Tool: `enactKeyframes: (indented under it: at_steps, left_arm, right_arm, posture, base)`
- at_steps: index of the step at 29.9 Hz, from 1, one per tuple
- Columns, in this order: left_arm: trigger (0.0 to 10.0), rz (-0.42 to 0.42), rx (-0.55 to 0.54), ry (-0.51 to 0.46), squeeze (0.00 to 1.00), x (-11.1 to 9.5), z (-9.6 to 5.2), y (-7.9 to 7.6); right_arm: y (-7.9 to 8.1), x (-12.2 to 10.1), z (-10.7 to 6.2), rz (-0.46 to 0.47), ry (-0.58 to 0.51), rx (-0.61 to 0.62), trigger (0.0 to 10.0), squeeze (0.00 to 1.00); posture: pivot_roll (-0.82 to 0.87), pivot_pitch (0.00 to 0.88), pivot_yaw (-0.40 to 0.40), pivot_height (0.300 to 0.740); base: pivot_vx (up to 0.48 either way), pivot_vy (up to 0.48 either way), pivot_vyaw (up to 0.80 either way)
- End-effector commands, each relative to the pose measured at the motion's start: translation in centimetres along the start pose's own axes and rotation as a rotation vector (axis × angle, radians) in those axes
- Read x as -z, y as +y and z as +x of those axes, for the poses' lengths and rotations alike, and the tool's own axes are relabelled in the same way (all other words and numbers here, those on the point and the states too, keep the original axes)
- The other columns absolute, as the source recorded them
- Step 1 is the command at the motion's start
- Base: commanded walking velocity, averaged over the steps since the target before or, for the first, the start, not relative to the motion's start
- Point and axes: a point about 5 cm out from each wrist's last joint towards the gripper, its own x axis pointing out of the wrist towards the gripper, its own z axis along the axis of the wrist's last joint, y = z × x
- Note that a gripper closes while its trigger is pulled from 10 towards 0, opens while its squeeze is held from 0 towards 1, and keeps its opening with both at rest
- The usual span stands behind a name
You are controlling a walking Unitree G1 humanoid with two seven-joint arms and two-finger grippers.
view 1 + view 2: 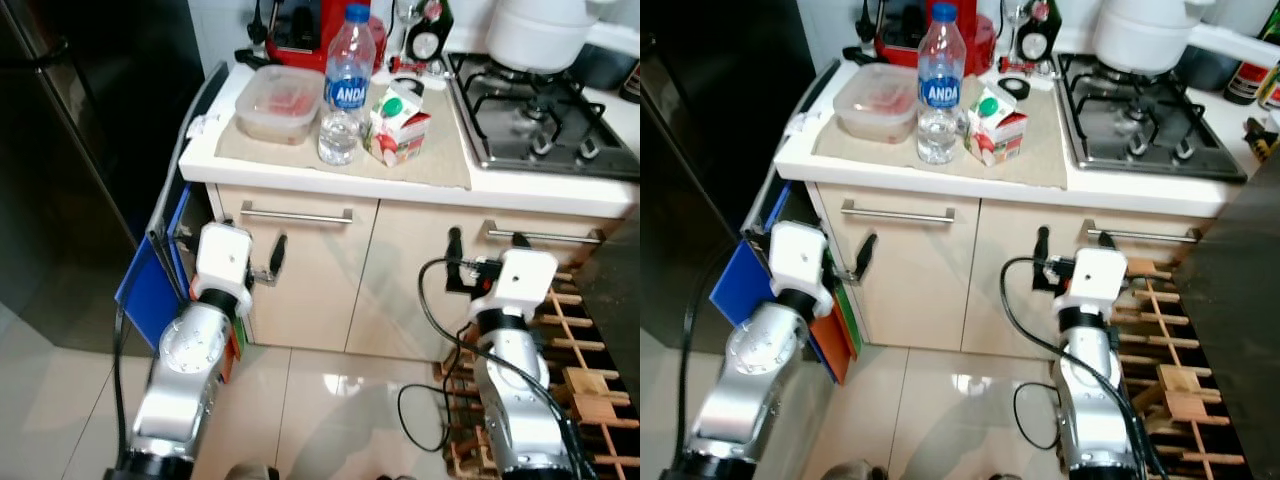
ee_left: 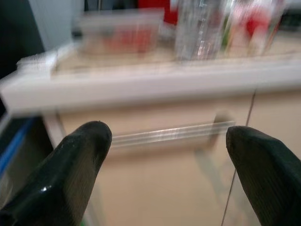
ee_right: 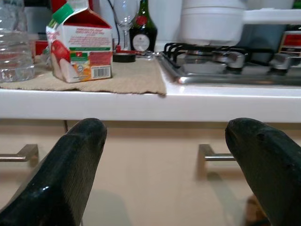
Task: Restocking fridge
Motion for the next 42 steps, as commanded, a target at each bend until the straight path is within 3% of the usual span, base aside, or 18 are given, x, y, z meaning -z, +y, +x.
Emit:
enactKeyframes:
  at_steps: [1, 8, 11, 14, 19, 25, 29, 40, 41, 42]
  left_arm:
    - [10.0, -0.008, 0.003, -0.059, 0.0, -1.6, 0.2, 0.0]
    - [10.0, -0.001, 0.0, -0.075, 0.0, -1.5, 0.0, -0.1]
    - [10.0, -0.003, 0.026, -0.211, 0.0, -4.8, 1.4, -0.7]
    - [10.0, -0.018, -0.006, -0.219, 0.0, -5.2, 1.1, -0.3]
    - [10.0, 0.024, -0.086, -0.273, 0.0, -7.2, 0.6, 1.7]
    - [10.0, 0.028, -0.105, -0.333, 0.0, -9.2, 1.2, 2.3]
    - [10.0, 0.022, -0.096, -0.346, 0.0, -9.7, 1.3, 2.0]
    - [10.0, 0.025, -0.101, -0.348, 0.0, -10.1, 1.4, 2.1]
    - [10.0, 0.073, -0.047, -0.356, 0.0, -11.8, 3.5, 1.5]
    - [10.0, 0.082, -0.005, -0.353, 0.0, -12.5, 4.5, 1.0]
  right_arm:
    - [-0.2, -0.5, 0.1, -0.006, -0.018, 0.008, 10.0, 0.0]
    - [-0.2, -0.6, 0.0, -0.006, -0.016, 0.011, 10.0, 0.0]
    - [-0.6, -1.0, 1.0, -0.012, -0.035, 0.026, 10.0, 0.0]
    - [-0.4, -1.2, 0.9, 0.004, -0.039, 0.015, 10.0, 0.0]
    - [-0.2, -4.7, 0.3, 0.018, -0.142, -0.019, 10.0, 0.0]
    - [-0.5, -7.1, 1.2, 0.024, -0.215, 0.001, 10.0, 0.0]
    - [-0.4, -8.2, 1.8, 0.039, -0.242, 0.009, 10.0, 0.0]
    - [-0.3, -8.5, 1.9, 0.042, -0.228, 0.007, 10.0, 0.0]
    - [-0.2, -8.3, 2.0, 0.043, -0.223, 0.008, 10.0, 0.0]
    - [-0.2, -8.2, 2.1, 0.044, -0.221, 0.009, 10.0, 0.0]
  posture:
    - [0.1, 0.0, 0.003, 0.74]
    - [0.1, 0.0, 0.003, 0.74]
    - [0.09, 0.0, 0.007, 0.74]
    - [0.09, 0.0, 0.008, 0.74]
    - [0.1, 0.0, -0.001, 0.74]
    - [0.1, 0.0, 0.002, 0.74]
    - [0.09, 0.0, 0.002, 0.74]
    - [0.1, 0.0, 0.001, 0.74]
    - [0.1, 0.0, -0.001, 0.74]
    - [0.1, 0.0, -0.001, 0.74]
  base:
    - [0.0, 0.0, 0.0]
    - [0.194, 0.0, 0.0]
    - [0.459, 0.0, 0.0]
    - [0.421, 0.167, 0.0]
    - [0.301, 0.373, 0.0]
    - [0.302, 0.374, 0.0]
    - [0.303, 0.372, 0.0]
    - [0.276, 0.337, 0.0]
    - [0.0, 0.0, 0.0]
    - [0.0, 0.0, 0.0]
